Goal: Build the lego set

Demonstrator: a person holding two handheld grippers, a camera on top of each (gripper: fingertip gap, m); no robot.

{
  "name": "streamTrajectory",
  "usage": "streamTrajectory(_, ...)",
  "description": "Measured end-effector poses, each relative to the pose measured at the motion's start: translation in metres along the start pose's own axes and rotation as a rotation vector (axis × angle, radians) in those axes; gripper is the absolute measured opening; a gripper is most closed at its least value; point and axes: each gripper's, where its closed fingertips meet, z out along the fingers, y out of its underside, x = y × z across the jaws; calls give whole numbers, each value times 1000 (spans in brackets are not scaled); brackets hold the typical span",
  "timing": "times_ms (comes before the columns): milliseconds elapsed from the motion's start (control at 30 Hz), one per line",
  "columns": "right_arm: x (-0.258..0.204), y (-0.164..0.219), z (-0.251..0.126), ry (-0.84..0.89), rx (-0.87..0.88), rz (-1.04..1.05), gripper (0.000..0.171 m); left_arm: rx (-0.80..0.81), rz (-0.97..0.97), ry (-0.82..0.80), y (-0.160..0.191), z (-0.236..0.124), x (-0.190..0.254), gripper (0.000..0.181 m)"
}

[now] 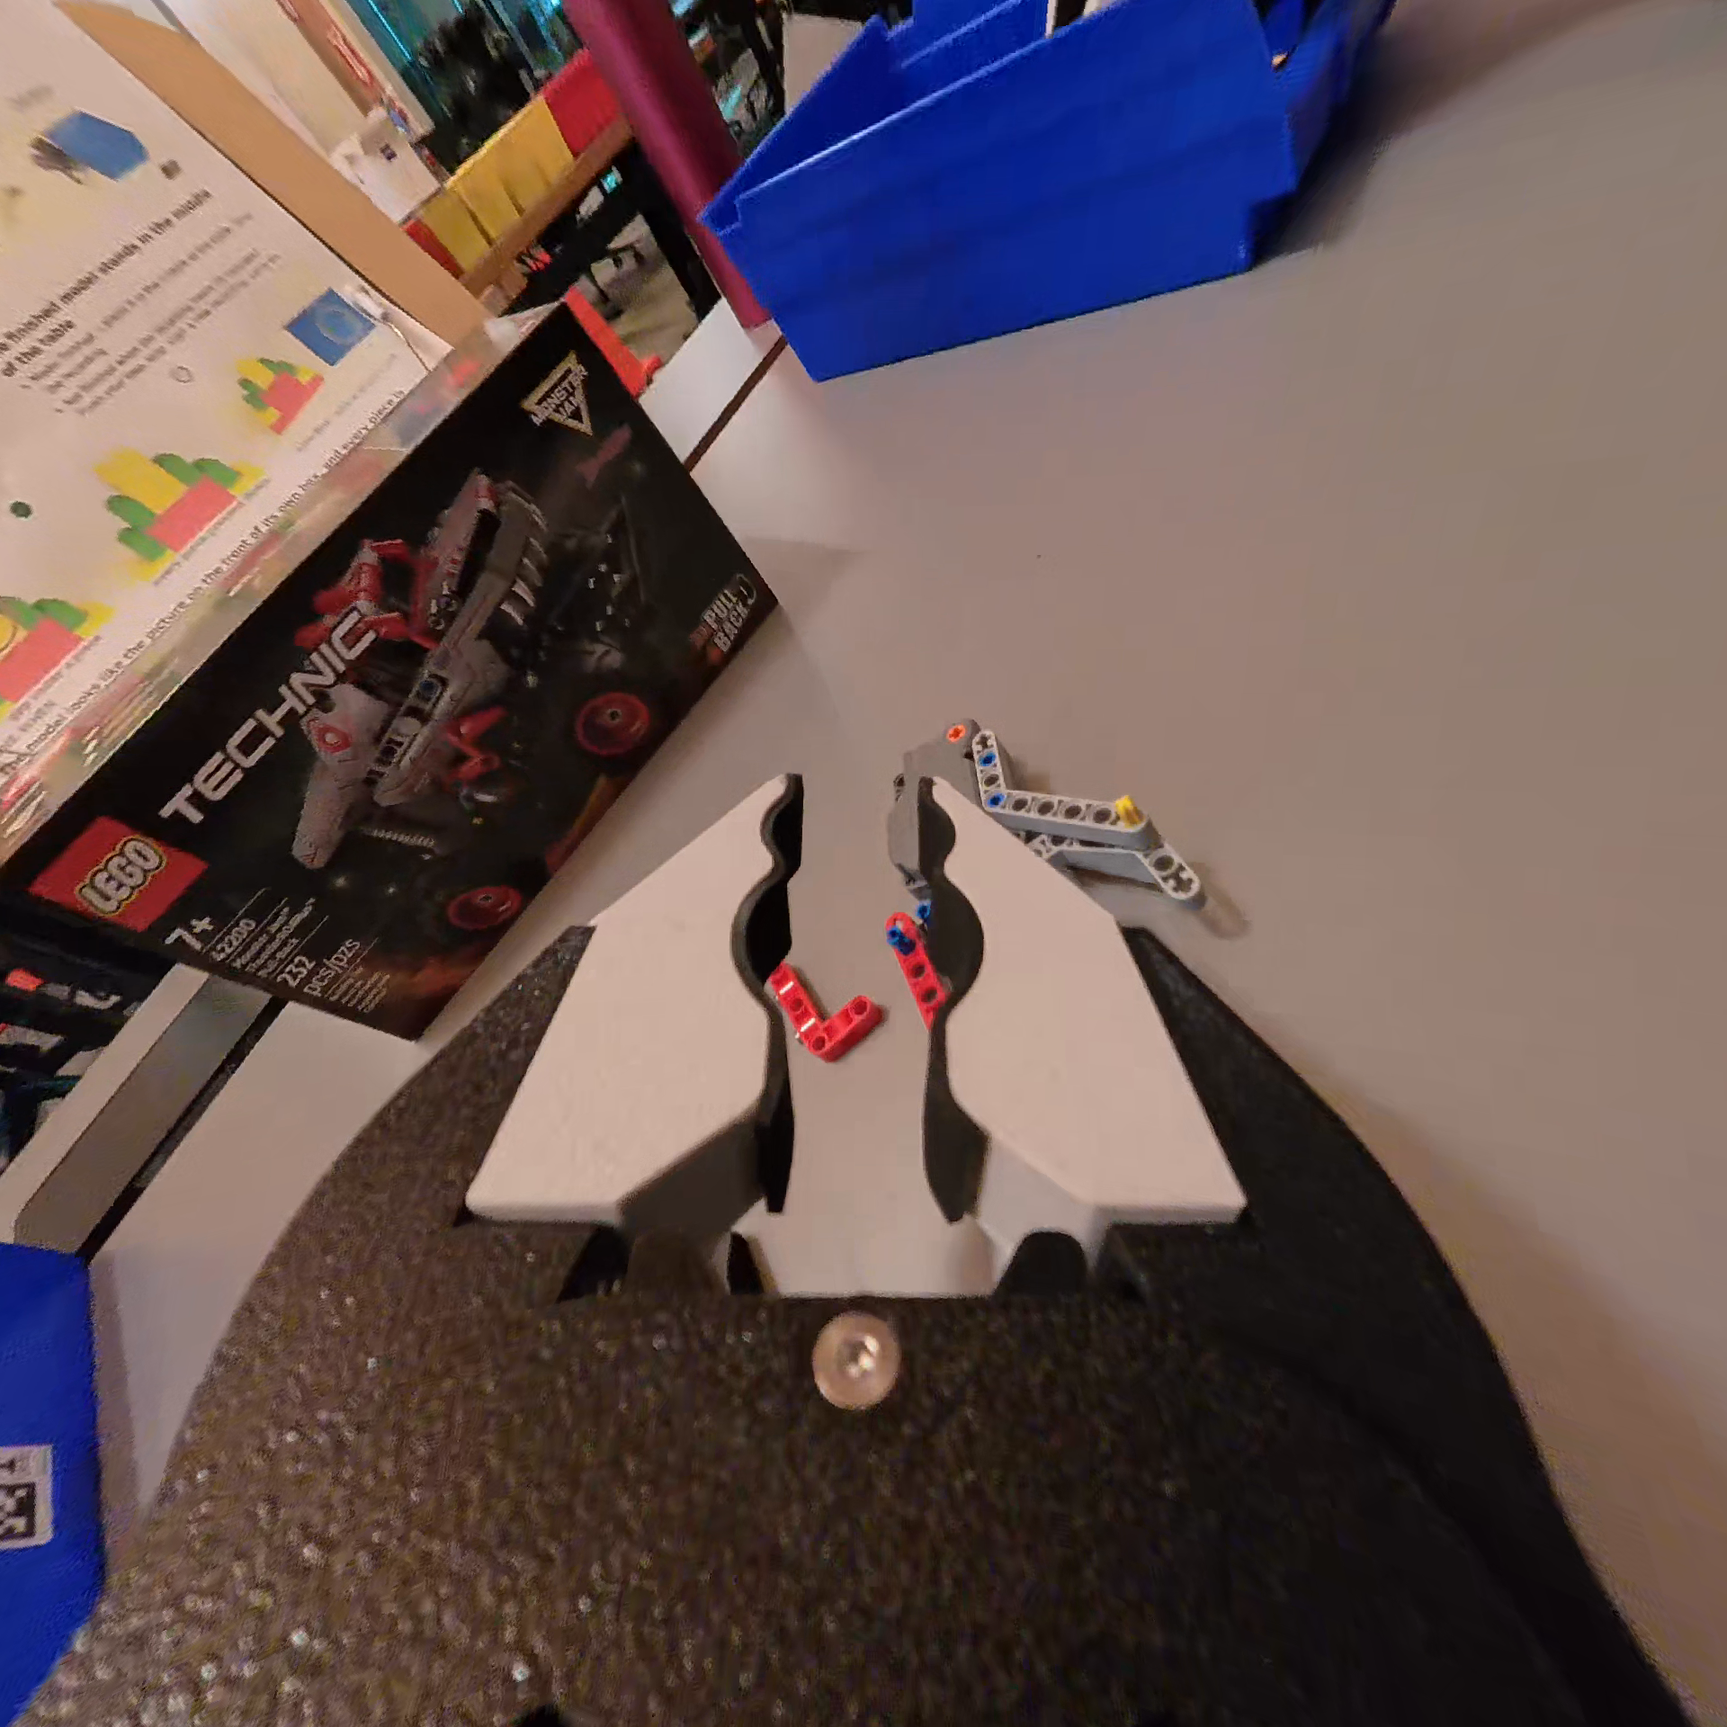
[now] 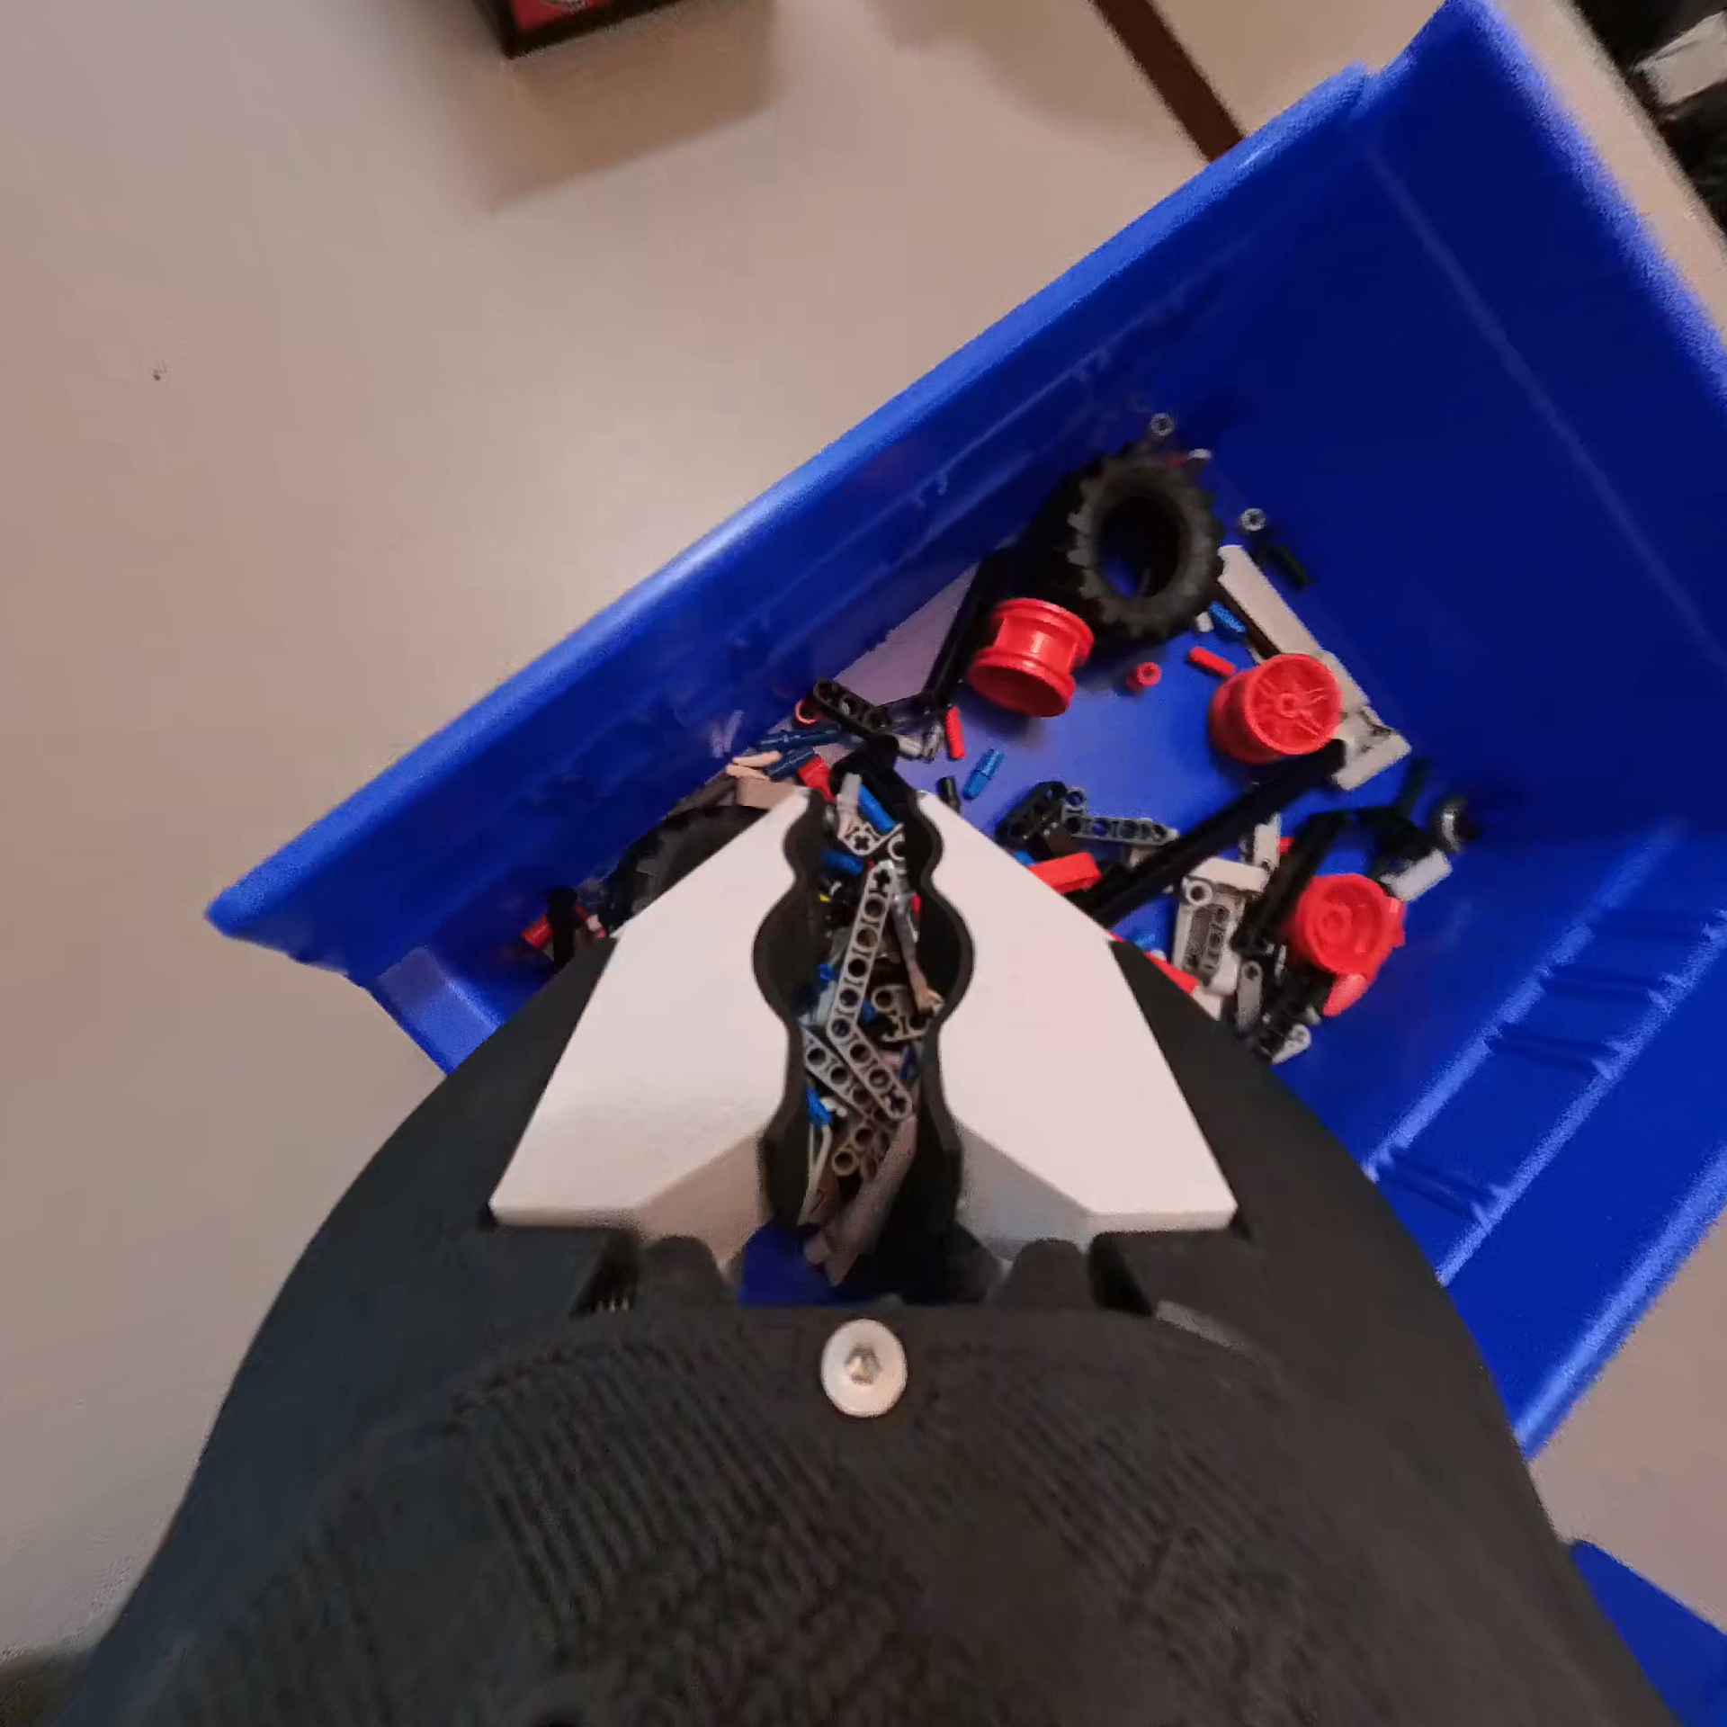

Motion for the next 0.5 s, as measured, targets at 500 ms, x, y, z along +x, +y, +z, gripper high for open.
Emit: streamTrajectory(500,110,-17,76,-14,-78,-277,34,30,-67,55,-25,67,-13,20)
